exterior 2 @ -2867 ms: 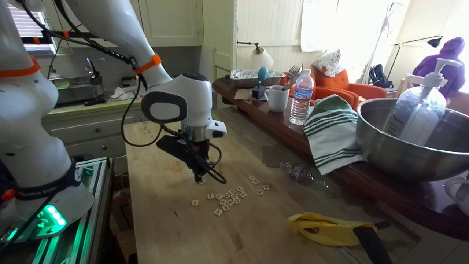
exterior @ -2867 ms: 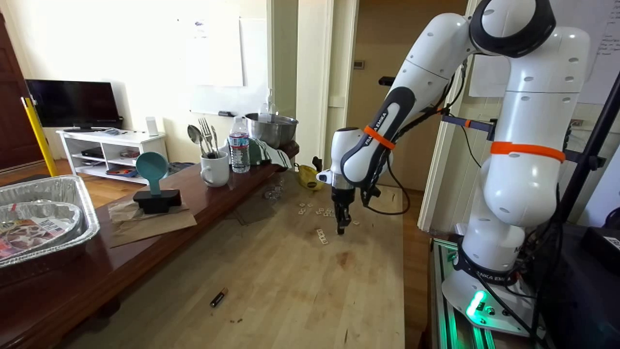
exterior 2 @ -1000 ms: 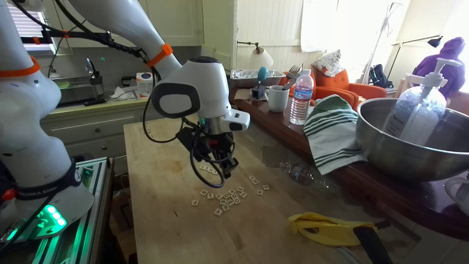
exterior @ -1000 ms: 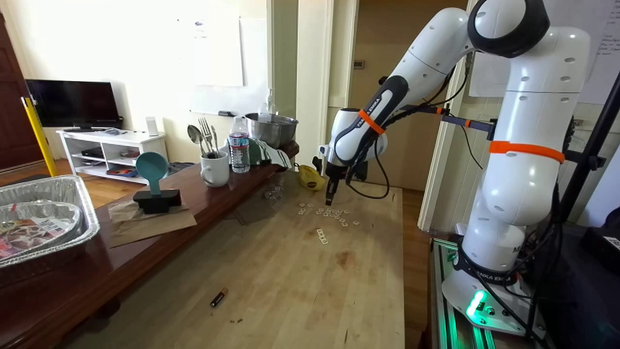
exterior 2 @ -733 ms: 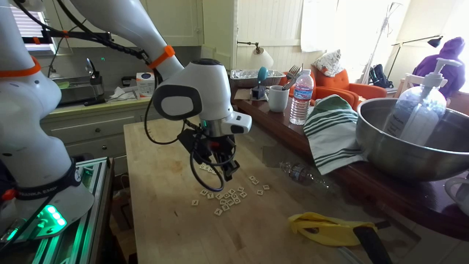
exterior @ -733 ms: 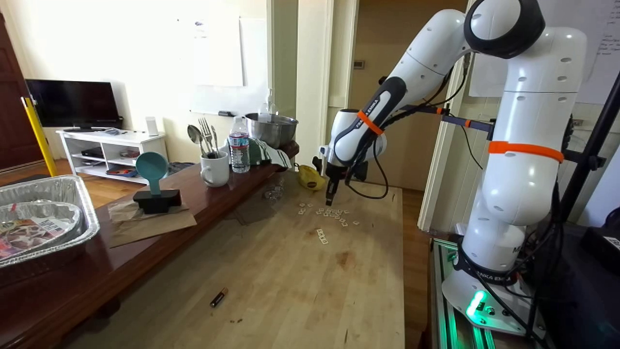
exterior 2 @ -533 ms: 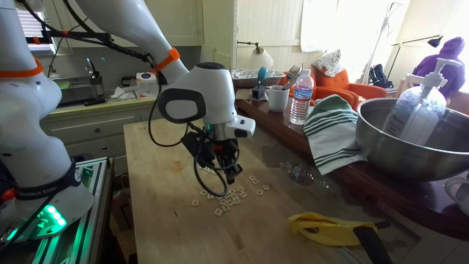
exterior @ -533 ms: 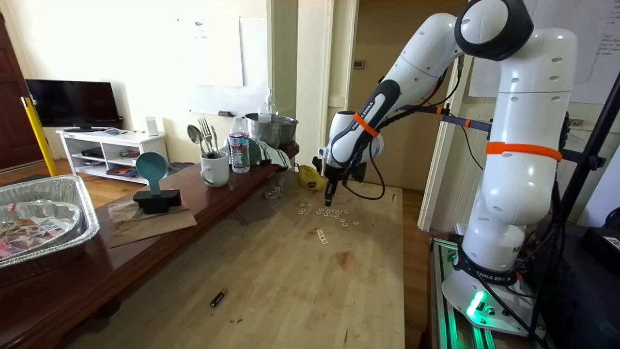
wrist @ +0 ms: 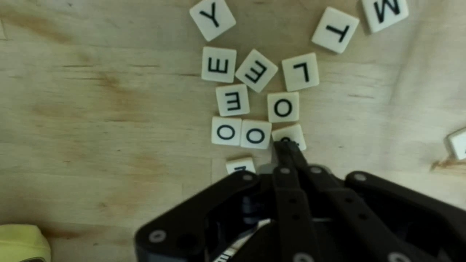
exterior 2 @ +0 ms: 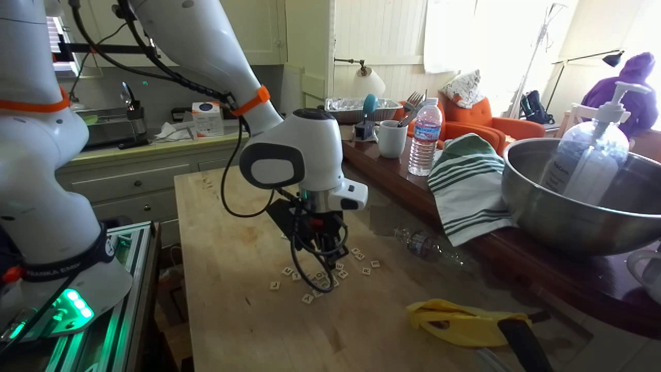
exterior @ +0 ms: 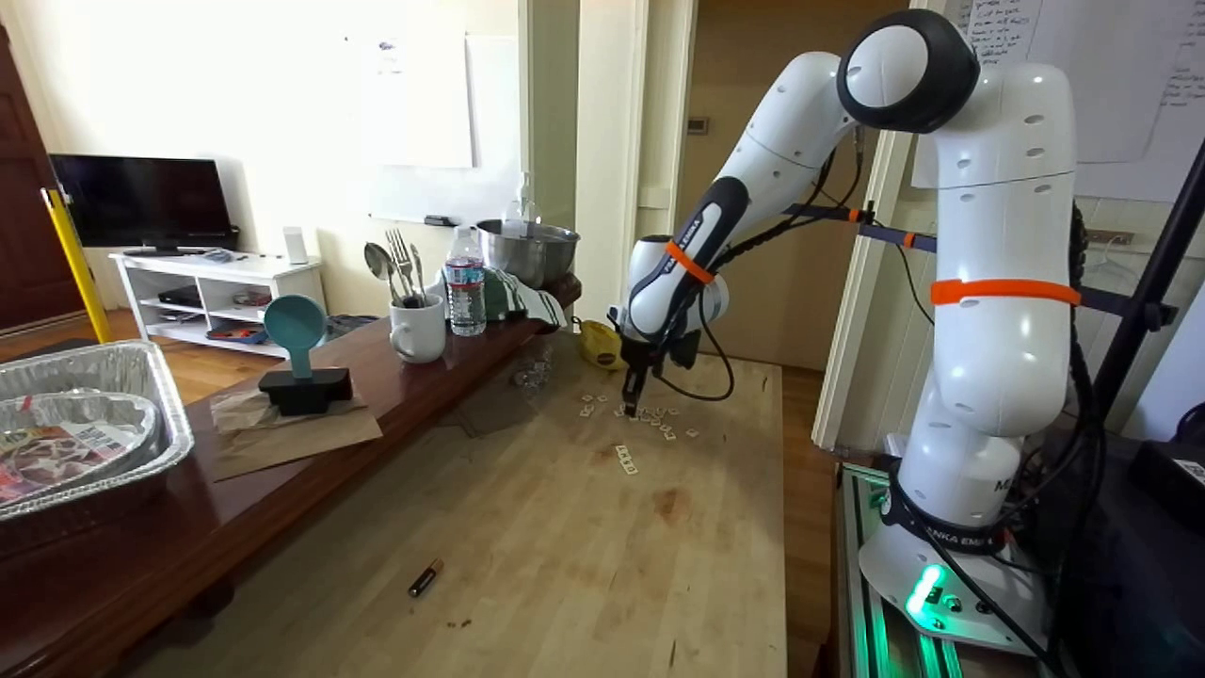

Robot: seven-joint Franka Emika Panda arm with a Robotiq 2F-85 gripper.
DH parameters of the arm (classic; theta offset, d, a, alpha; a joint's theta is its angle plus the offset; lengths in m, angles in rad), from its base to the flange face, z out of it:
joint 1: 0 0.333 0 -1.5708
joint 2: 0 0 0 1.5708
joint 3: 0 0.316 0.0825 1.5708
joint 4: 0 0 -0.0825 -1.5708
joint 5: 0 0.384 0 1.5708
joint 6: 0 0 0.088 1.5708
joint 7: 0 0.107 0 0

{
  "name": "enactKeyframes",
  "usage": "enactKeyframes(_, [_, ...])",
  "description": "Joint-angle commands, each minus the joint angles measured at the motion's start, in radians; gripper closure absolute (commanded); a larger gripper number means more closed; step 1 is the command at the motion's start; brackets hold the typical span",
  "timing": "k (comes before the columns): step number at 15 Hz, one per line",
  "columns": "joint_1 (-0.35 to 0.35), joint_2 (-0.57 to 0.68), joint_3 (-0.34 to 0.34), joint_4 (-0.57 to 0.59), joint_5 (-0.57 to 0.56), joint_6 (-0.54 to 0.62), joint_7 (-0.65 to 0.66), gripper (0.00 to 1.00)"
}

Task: Replace the letter M with P in the pile of letters spelling MUSHY

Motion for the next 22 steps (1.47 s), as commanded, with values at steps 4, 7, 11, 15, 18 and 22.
enactKeyframes(4, [-0.049, 0.046, 0.053, 0.02, 0.01, 0.019, -0.023, 1.0])
enactKeyframes(7, [-0.065, 0.048, 0.089, 0.011, 0.014, 0.009, -0.096, 1.0])
enactKeyframes(11, [-0.069, 0.049, 0.133, 0.002, 0.003, 0.019, -0.243, 1.0])
enactKeyframes(15, [-0.062, 0.05, 0.165, -0.005, -0.004, 0.015, -0.399, 1.0])
enactKeyframes(18, [-0.044, 0.048, 0.175, -0.015, -0.027, 0.02, -0.499, 1.0])
enactKeyframes(22, [-0.004, 0.048, 0.176, -0.024, -0.097, 0.027, -0.591, 1.0])
